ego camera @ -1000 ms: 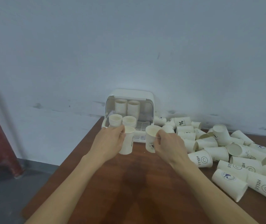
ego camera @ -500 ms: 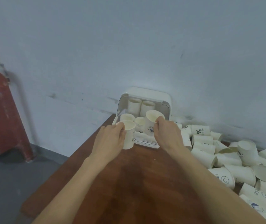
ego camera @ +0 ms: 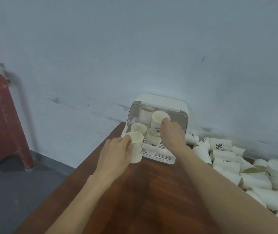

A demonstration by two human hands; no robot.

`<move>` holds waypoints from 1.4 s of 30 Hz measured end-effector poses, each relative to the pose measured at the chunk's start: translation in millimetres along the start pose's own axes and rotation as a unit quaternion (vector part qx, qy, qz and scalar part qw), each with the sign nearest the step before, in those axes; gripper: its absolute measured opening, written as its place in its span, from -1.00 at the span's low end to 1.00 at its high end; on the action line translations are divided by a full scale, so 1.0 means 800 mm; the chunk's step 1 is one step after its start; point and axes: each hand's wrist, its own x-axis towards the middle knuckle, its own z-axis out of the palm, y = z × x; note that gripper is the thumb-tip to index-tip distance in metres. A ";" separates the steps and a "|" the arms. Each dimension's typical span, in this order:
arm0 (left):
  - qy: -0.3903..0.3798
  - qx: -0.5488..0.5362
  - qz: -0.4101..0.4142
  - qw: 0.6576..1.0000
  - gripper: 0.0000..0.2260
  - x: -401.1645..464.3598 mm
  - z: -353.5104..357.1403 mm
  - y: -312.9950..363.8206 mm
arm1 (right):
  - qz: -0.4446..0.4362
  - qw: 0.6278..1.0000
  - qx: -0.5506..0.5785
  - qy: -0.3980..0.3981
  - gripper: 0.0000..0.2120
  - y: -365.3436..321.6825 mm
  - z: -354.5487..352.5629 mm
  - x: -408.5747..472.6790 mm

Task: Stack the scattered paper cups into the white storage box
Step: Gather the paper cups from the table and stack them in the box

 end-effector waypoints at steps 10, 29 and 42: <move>0.010 -0.005 -0.018 1.000 -0.92 0.002 -0.004 -0.010 | -0.022 0.997 -0.032 -0.068 -0.81 0.003 0.039 0.003; 0.022 0.000 -0.002 1.000 -0.93 0.034 0.006 -0.004 | -0.045 0.997 -0.030 -0.053 -0.69 0.019 0.094 -0.018; 0.033 0.005 0.013 0.999 -0.90 0.064 0.019 0.001 | -0.040 0.998 -0.029 -0.047 -0.67 0.019 0.094 -0.022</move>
